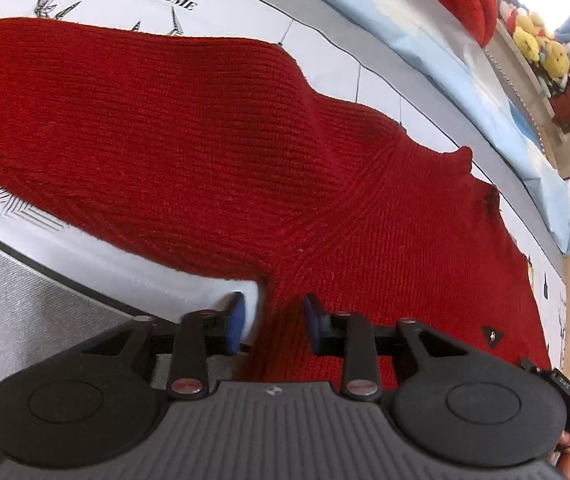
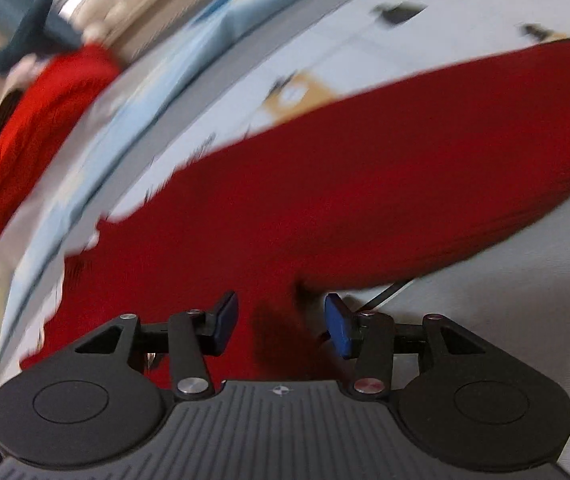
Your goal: Fold small clothes
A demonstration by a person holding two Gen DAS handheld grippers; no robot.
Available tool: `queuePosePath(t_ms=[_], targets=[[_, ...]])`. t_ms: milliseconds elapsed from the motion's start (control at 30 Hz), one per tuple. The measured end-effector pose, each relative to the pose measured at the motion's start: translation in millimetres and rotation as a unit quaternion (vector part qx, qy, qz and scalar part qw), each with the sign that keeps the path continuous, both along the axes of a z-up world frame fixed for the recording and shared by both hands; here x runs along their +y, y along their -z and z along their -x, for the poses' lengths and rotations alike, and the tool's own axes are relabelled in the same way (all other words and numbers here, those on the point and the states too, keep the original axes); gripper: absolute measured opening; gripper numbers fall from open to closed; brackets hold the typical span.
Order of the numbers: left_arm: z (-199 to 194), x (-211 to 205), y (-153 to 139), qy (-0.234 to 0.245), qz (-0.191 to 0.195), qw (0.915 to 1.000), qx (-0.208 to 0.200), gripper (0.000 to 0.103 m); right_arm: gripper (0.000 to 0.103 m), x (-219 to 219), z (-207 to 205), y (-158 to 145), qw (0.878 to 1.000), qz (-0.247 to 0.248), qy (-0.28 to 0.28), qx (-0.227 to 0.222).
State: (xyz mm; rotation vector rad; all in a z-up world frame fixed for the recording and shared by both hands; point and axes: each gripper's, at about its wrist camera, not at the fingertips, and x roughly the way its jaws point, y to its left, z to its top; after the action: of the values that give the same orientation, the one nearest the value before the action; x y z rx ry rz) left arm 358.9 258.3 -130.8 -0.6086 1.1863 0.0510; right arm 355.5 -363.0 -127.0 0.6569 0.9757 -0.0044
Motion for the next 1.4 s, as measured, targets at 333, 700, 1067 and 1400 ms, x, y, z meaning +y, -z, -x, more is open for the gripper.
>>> queuePosePath(t_ms=[333,700,1067,1400], targets=[[7.8,-11.8,-11.2,0.047,-0.042,0.9979,-0.011,0.011,0.011,21.4,-4.5,10.1,0.99,0.124,-0.038,-0.06],[53.4,-35.9,-4.6,0.208,-0.081,0.974,0.038,0.019,0.031,22.6,44.2,-0.4,0.978,0.153,-0.138,0.02],[162.5,-58.0,-6.0,0.319,-0.095,0.9418,0.05,0.02,0.034,11.4,168.1,-7.9,0.97,0.177,-0.141,0.085],[236.3,-70.0,-25.5,0.378,-0.126,0.9169,0.021,0.005,0.01,2.2,234.6,-19.2,0.967,0.17,-0.135,0.135]])
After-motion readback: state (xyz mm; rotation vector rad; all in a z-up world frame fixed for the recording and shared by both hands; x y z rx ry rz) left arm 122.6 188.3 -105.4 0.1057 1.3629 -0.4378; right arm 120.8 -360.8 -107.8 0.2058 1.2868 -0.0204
